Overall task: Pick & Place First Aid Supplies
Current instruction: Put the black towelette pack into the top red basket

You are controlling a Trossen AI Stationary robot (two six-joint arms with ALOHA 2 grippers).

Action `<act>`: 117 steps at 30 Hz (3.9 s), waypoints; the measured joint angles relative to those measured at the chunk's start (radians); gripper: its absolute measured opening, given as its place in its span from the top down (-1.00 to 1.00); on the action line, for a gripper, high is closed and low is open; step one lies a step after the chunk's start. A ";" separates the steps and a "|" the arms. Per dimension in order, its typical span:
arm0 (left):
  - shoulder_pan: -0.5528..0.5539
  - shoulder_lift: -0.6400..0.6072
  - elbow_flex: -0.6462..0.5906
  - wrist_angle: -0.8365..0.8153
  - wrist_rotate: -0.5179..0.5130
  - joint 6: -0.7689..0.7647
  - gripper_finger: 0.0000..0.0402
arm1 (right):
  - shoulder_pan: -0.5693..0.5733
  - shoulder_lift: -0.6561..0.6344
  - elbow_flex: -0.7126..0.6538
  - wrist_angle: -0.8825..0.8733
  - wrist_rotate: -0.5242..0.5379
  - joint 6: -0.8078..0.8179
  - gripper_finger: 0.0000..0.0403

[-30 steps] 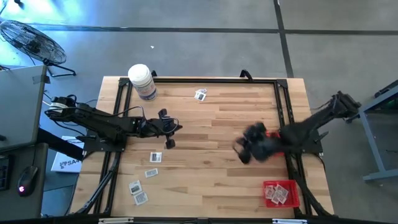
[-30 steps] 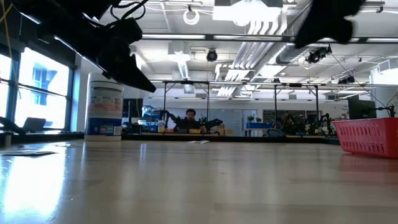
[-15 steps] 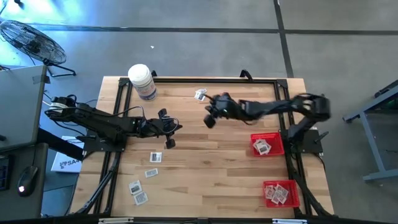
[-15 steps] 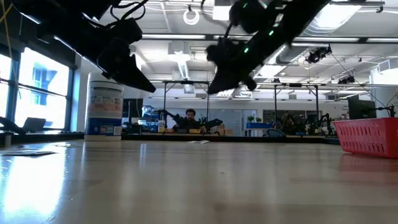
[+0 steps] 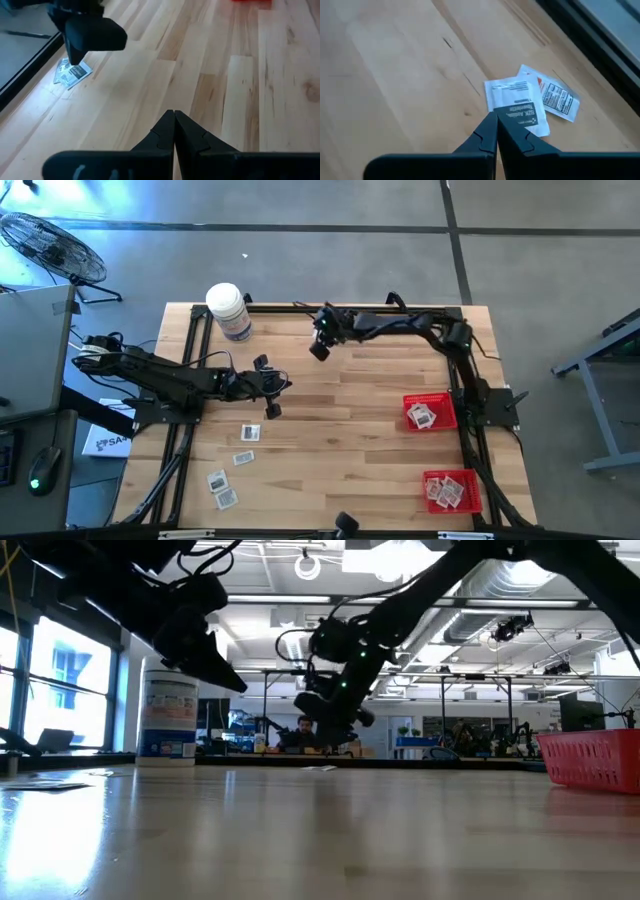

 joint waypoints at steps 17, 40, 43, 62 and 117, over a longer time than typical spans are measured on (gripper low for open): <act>0.000 0.000 0.000 -0.034 -0.007 0.003 1.00 | -0.013 0.044 0.071 -0.121 0.035 -0.357 0.99; 0.000 0.000 0.000 -0.013 -0.023 0.003 1.00 | -0.230 0.167 0.244 -0.304 -0.525 -0.939 1.00; 0.000 0.000 0.000 -0.012 -0.024 0.003 1.00 | -0.239 0.212 0.295 -0.371 -0.527 -0.972 1.00; 0.000 0.000 0.000 -0.012 -0.025 0.003 1.00 | -0.112 0.209 0.356 -0.917 -0.239 -0.966 1.00; -0.001 -0.121 0.016 -0.256 0.044 -0.080 1.00 | 0.289 -0.344 -0.546 0.226 0.130 0.010 0.19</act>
